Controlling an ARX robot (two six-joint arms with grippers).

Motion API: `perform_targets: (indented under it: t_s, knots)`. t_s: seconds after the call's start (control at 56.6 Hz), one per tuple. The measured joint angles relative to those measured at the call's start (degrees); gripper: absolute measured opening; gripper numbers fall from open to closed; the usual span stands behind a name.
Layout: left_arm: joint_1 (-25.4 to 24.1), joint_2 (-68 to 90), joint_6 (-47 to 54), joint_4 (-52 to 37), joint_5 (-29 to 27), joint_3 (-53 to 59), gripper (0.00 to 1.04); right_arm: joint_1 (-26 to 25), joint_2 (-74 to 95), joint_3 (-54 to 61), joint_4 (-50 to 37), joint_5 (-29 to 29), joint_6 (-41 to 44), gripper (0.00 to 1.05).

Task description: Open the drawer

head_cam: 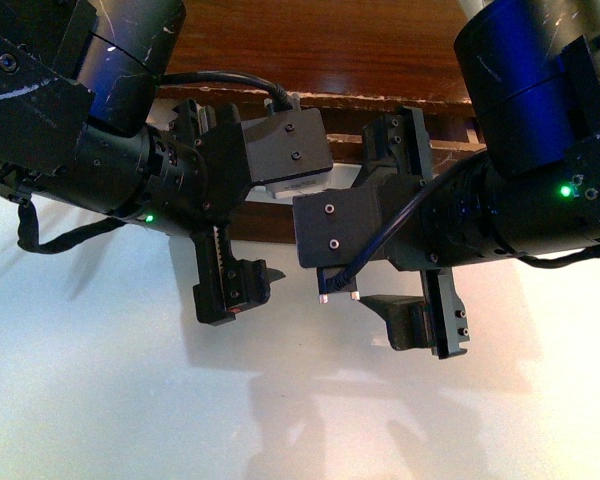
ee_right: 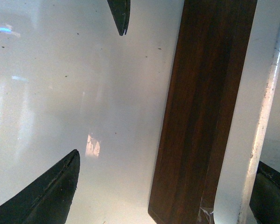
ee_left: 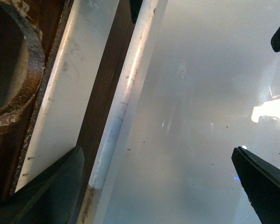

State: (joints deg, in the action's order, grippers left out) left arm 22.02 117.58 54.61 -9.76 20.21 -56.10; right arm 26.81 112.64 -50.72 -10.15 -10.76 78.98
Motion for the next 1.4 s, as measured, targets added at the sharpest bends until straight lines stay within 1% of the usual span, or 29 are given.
perform_targets:
  t_s: [0.336,0.477,0.848,1.396]
  knots:
    - [0.0,-2.9,0.0,0.0,1.0,3.9,0.96,2.0,-2.3,3.9,0.0,0.7,0.2,0.96]
    - [-0.6,-3.7,0.5,0.0,2.3,5.2,0.96,2.8,-3.2,5.4,-0.2,0.9,0.2,0.96]
    - [-0.7,-5.6,1.1,-2.1,2.6,9.0,0.96,4.6,-5.0,7.7,-0.1,1.4,-0.1,0.96]
    - [-0.8,-6.7,1.4,-2.6,3.5,10.7,0.96,6.0,-6.5,9.4,0.2,2.1,-0.1,0.96]
